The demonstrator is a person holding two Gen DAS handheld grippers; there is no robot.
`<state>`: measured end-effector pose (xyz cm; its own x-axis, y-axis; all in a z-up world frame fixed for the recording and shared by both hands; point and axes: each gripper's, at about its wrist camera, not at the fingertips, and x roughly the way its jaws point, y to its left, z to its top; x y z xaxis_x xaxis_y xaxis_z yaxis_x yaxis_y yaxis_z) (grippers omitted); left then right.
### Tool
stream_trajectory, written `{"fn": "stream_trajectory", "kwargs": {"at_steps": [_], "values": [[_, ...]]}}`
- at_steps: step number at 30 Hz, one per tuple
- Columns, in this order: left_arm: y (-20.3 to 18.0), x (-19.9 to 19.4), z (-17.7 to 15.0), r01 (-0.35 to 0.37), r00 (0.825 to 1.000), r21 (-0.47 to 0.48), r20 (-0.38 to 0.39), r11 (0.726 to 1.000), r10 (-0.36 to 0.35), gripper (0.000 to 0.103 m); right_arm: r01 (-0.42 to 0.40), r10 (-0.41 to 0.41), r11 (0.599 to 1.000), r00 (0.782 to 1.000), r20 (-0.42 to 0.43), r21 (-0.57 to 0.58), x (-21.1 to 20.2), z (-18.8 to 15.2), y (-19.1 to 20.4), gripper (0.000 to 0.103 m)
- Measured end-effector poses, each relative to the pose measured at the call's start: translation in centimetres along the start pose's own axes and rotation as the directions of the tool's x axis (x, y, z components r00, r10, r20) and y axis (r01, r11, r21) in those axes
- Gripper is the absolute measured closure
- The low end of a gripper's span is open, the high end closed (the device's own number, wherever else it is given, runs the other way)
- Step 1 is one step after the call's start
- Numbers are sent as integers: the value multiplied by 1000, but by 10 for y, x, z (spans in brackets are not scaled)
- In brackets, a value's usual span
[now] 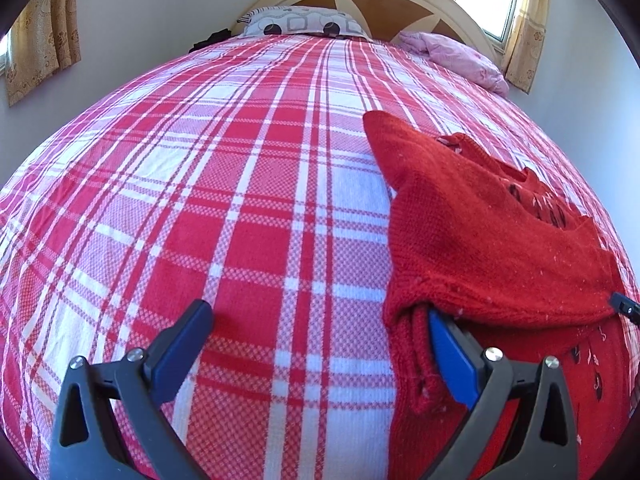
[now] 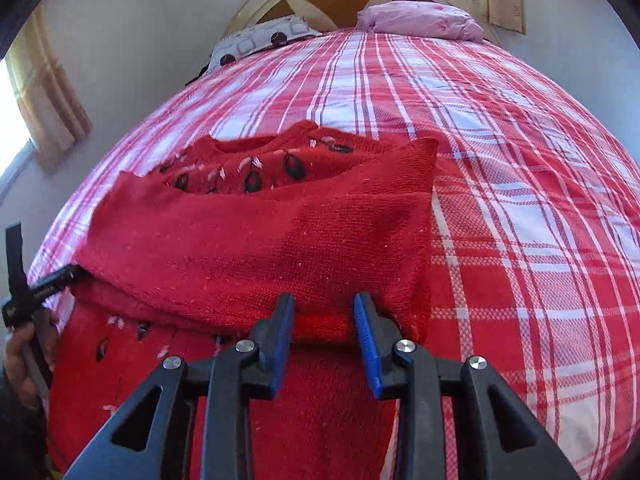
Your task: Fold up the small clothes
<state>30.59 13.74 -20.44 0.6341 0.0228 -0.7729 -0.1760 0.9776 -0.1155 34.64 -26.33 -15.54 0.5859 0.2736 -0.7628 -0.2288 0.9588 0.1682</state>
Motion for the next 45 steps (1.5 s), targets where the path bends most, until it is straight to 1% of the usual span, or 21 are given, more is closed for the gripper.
{"fn": "stream_trajectory", "kwargs": {"at_steps": [2,3,4,6,8,9,12,14,16,18,23,24,27,28,32,37,38,41,42,44,45], "values": [[0,-8,-6,7,1000,9,-1,1000,-7,0,17,-15,999,999,41,-50,-16,-1,11,58],[0,-12,-9,10,1000,8,-3,1000,-10,0,28,-23,996,998,58,-79,-22,-1,17,55],[2,-19,-13,19,1000,-1,5,1000,-19,0,43,-35,993,997,73,-109,-26,-3,22,54],[6,-35,-17,21,998,-33,57,999,-19,0,75,-65,988,995,78,-134,-26,-2,25,54],[3,-44,-13,-3,995,-26,104,1000,6,0,94,-87,990,994,68,-104,-19,1,19,54],[-2,-45,-9,-16,993,-12,113,1000,17,0,95,-90,993,994,60,-74,-14,2,14,54],[-14,-35,3,-47,995,39,94,998,43,0,93,-91,995,994,56,-34,-8,2,8,54],[-22,-20,10,-109,992,77,74,991,103,0,112,-109,993,993,55,-49,-4,0,9,54],[-24,-4,11,-141,990,98,33,985,138,0,118,-115,991,992,52,-60,-2,-3,10,54],[-22,7,8,-124,992,101,14,987,123,0,128,-124,989,991,51,-75,0,-6,10,54],[-16,6,8,-99,995,81,15,992,98,0,154,-147,983,986,72,-97,-5,-10,13,54],[-16,7,8,-101,995,83,16,991,100,0,158,-151,981,986,72,-111,-6,-12,16,54],[-19,7,6,-110,994,91,22,990,108,0,207,-199,961,978,57,-183,3,-18,25,54],[-21,6,5,-112,994,93,22,989,110,0,204,-198,963,979,51,-175,5,-17,23,53],[-19,6,4,-94,996,80,14,992,93,0,166,-164,984,986,34,-68,2,-10,9,52],[-15,7,3,-65,998,66,-4,996,66,0,209,-205,971,978,45,-115,5,-14,17,51],[-12,8,4,-47,999,51,-15,998,48,0,203,-199,975,979,51,-87,-4,-15,17,51],[-8,-4,-3,-36,999,49,-27,998,38,0,118,-116,992,992,41,-43,-29,-26,17,51],[-7,-11,-10,-25,999,56,-27,998,27,0,110,-108,993,993,44,-46,-37,-32,17,51],[-4,-27,-28,4,1000,77,-30,997,-1,0,134,-132,989,990,52,-57,-52,-50,18,51],[-4,-31,-35,-2,999,88,-38,996,5,0,134,-132,990,990,48,-53,-56,-57,17,51]]}}
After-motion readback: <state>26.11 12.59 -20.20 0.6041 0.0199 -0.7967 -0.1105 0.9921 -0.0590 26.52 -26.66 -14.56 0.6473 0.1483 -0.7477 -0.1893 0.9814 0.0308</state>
